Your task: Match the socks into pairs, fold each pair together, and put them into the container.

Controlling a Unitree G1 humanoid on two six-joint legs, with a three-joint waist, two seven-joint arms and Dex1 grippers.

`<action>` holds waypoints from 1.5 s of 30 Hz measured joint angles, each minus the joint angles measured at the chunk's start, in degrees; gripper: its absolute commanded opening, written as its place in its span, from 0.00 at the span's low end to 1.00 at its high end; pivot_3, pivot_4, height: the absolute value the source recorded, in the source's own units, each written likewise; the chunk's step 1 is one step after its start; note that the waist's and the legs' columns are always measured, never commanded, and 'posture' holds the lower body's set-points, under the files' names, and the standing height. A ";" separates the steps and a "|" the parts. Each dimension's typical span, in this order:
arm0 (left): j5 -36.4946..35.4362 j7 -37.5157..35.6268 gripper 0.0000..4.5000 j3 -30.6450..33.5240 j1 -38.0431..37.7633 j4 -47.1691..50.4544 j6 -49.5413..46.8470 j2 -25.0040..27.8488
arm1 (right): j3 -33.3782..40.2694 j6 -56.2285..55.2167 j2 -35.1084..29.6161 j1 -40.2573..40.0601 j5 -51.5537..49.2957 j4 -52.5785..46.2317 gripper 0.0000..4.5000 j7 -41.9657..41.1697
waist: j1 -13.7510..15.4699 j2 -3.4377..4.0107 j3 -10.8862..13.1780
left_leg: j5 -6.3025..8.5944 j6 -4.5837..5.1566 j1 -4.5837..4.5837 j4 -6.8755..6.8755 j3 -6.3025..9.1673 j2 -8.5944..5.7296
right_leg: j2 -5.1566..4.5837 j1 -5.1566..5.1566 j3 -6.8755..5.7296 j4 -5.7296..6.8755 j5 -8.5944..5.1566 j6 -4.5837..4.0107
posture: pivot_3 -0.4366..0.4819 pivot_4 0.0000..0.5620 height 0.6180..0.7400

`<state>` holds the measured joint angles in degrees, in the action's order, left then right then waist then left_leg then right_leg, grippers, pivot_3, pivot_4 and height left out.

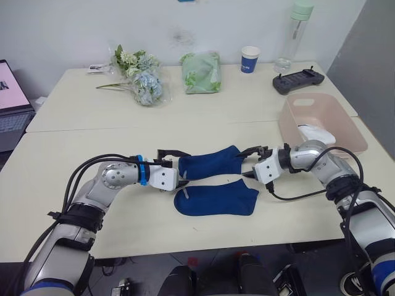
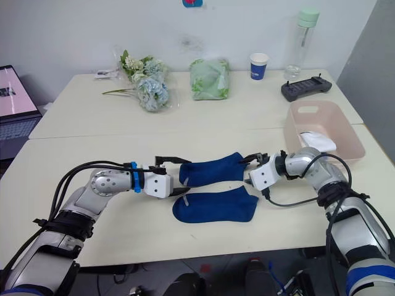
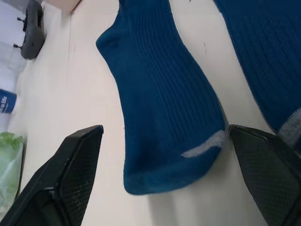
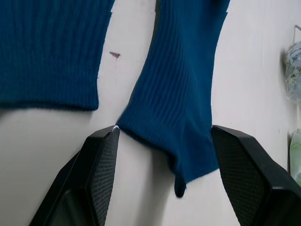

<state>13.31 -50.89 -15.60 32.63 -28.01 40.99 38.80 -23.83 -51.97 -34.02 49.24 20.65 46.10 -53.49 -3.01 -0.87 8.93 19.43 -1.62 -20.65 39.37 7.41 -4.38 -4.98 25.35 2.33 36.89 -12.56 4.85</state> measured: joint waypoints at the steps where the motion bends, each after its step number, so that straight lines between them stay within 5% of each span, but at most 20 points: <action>1: 0.25 0.12 0.72 -0.25 0.18 -0.48 0.46 -0.15 | -0.24 -0.14 0.32 0.11 0.13 0.20 0.60 -0.16 | -0.11 0.00 0.00 | 0.00 0.00 0.00 0.00 0.00 0.00 | 0.00 0.00 0.00 0.00 0.00 0.00 | 0.48 0.27 1.00; 8: 0.41 0.17 0.22 -0.97 0.53 -1.99 1.04 -0.24 | -1.99 -0.85 1.84 0.25 0.13 1.60 0.04 -1.34 | -0.26 0.00 0.00 | 0.00 0.00 -0.03 0.00 0.02 0.00 | 0.00 0.03 0.00 0.00 0.00 0.00 | 0.48 0.27 1.00; 11: 0.40 0.16 0.01 -0.97 0.81 -2.08 1.08 -0.24 | -2.12 -1.11 2.08 0.25 0.11 1.81 0.00 -1.38 | -0.26 0.01 0.00 | 0.00 0.00 -0.03 0.00 0.03 -0.01 | 0.00 0.03 -0.01 0.00 0.00 0.00 | 0.48 0.27 1.00; 18: -0.40 0.16 0.00 -0.93 0.83 -2.36 0.45 -0.23 | -1.12 0.26 2.51 0.29 -4.36 3.27 0.00 -2.77 | -0.26 0.00 0.01 | 0.00 0.00 -0.03 0.00 0.03 0.00 | 0.00 0.03 0.00 0.00 0.00 0.00 | 0.48 0.27 1.00; 25: -10.35 -2.81 0.00 1.71 0.22 -0.13 -6.85 -0.90 | 2.83 12.58 2.51 -0.87 -16.62 -5.56 0.00 -11.17 | -0.26 0.01 0.01 | 0.00 0.00 -0.13 0.08 0.13 0.09 | -0.02 0.07 -0.03 0.01 0.00 0.00 | 0.48 0.27 1.00; 30: -27.00 -7.78 0.00 6.60 -2.58 14.79 -30.73 -1.19 | 6.13 34.61 -0.60 -4.15 -27.29 -22.77 0.00 -17.95 | -0.10 0.02 0.02 | 0.01 0.02 -0.34 0.27 0.28 0.16 | -0.10 0.13 -0.07 0.06 -0.01 0.02 | 0.48 0.27 1.00; 37: -43.47 -11.46 0.00 11.48 -6.46 32.84 -60.64 5.66 | 10.66 66.46 -9.77 -9.20 -41.36 -45.51 0.00 -22.95 | -0.01 0.02 0.04 | 0.02 0.03 -0.29 0.23 0.27 0.12 | -0.07 0.10 -0.09 0.05 -0.02 0.03 | 0.48 0.27 1.00; 45: -63.82 -10.44 0.00 19.18 -17.46 50.76 -85.94 12.31 | 18.50 102.06 -16.51 -18.50 -67.70 -69.21 0.00 -18.59 | 0.83 0.01 0.06 | 0.05 0.08 -0.18 0.19 0.24 0.26 | -0.09 -0.03 -0.07 0.01 -0.02 0.03 | 0.48 0.27 1.00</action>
<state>-50.51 -61.34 3.57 15.17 22.75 -44.95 51.11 -5.32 50.09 -50.52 30.74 -47.05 -23.12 -72.08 -2.18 -0.86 8.99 19.48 -1.54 -20.83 39.56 7.65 -4.12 -5.07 25.32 2.26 36.90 -12.58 4.88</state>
